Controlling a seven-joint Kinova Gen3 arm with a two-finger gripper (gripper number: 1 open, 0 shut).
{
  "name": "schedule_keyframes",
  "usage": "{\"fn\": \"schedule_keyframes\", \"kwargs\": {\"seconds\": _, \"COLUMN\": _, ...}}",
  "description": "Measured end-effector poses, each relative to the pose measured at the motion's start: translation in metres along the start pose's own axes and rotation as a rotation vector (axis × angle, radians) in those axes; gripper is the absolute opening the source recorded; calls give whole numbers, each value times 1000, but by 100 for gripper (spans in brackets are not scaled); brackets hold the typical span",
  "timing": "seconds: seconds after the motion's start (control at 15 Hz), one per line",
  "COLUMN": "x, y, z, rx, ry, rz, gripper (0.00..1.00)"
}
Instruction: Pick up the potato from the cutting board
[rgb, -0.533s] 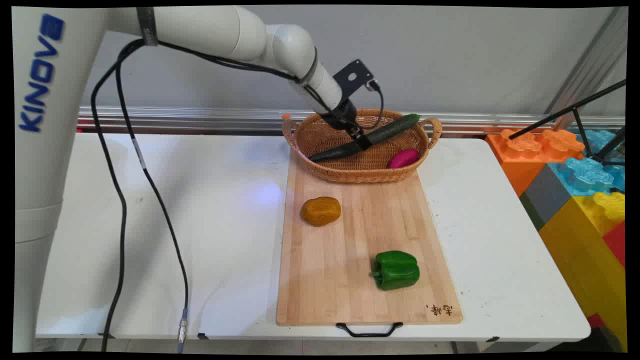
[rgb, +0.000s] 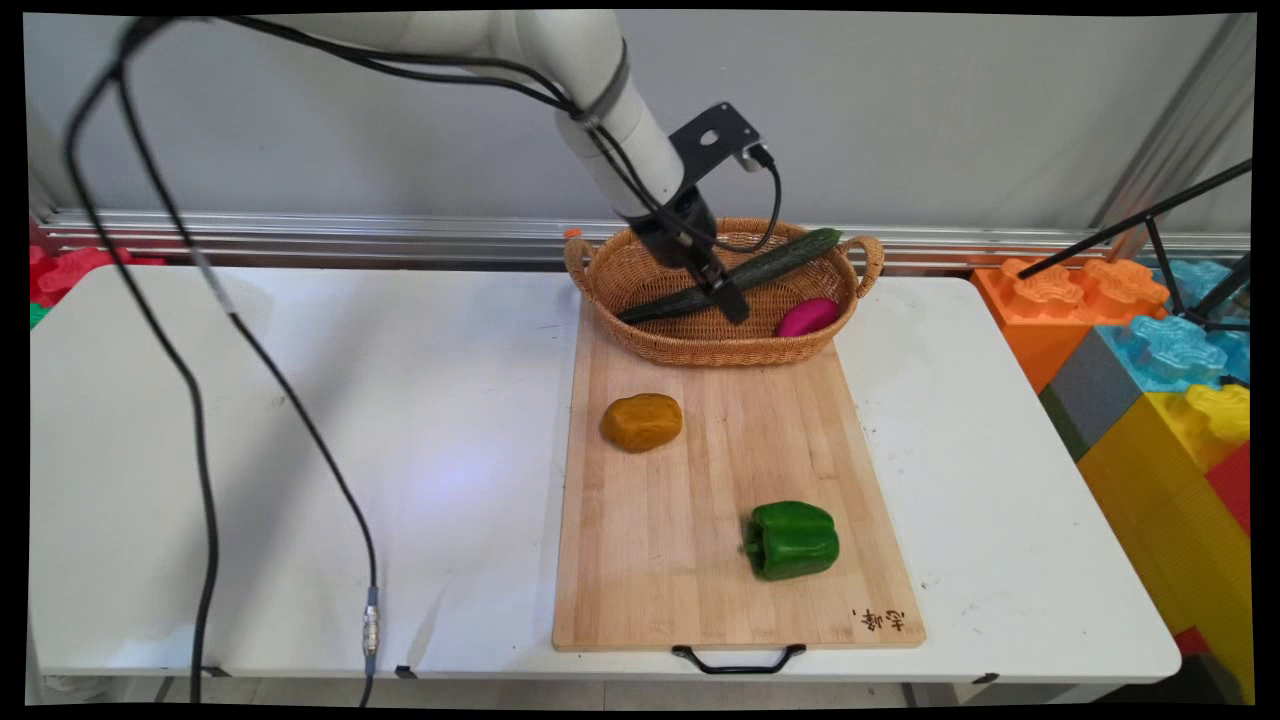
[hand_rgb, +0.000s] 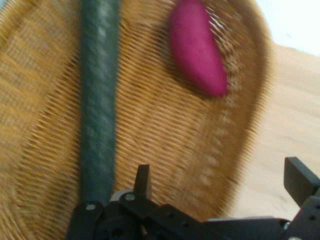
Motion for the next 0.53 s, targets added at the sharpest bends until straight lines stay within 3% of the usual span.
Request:
{"fn": "schedule_keyframes", "kwargs": {"seconds": 0.27, "x": -29, "y": 24, "z": -26, "rx": -75, "ry": -72, "rz": 2, "gripper": 100}}
{"fn": "schedule_keyframes", "kwargs": {"seconds": 0.53, "x": -67, "y": 32, "z": -26, "rx": -107, "ry": -110, "rz": 17, "gripper": 100}}
